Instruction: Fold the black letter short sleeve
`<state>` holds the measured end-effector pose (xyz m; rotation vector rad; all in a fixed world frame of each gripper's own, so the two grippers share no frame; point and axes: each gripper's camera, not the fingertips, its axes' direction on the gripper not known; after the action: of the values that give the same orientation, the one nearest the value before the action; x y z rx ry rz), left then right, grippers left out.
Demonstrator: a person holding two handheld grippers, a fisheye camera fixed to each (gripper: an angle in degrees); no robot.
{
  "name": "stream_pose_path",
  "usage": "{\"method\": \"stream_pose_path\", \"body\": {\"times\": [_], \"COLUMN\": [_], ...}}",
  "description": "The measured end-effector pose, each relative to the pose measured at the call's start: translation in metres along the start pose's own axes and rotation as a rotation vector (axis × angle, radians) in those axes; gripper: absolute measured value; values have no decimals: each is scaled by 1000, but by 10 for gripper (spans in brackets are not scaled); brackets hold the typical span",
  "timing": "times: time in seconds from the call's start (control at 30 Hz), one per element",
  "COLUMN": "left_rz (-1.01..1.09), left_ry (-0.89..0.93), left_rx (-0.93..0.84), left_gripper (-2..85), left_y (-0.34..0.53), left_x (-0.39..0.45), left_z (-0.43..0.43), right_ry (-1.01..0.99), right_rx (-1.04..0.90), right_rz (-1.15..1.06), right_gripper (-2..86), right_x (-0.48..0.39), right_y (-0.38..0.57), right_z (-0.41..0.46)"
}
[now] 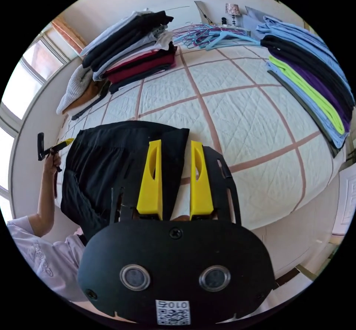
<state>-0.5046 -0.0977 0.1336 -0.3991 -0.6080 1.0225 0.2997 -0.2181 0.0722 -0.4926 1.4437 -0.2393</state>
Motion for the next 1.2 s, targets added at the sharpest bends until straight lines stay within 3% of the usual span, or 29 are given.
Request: {"method": "stream_pose_path", "body": {"times": [0.2, 0.4, 0.57, 0.83, 1.1, 1.2], "left_rz": [0, 10, 15, -11, 11, 81], "left_ry": [-34, 83, 70, 144, 51, 139], "left_rx": [-59, 68, -3, 45, -84, -46], "left_gripper": [59, 26, 36, 83, 38, 16], "left_y": [-17, -14, -19, -38, -79, -87], "left_x": [-14, -45, -54, -69, -35, -16], "left_z": [32, 11, 43, 6, 29, 14], "right_ry": [74, -17, 37, -56, 33, -72], "right_rx": [-28, 99, 2, 61, -14, 0], "right_rz": [-4, 45, 46, 56, 52, -20], "right_gripper": [44, 38, 41, 92, 47, 24], "right_x": [0, 37, 50, 72, 68, 60], "right_y": [-2, 8, 8, 21, 18, 27], "right_z": [15, -28, 6, -2, 18, 8]}}
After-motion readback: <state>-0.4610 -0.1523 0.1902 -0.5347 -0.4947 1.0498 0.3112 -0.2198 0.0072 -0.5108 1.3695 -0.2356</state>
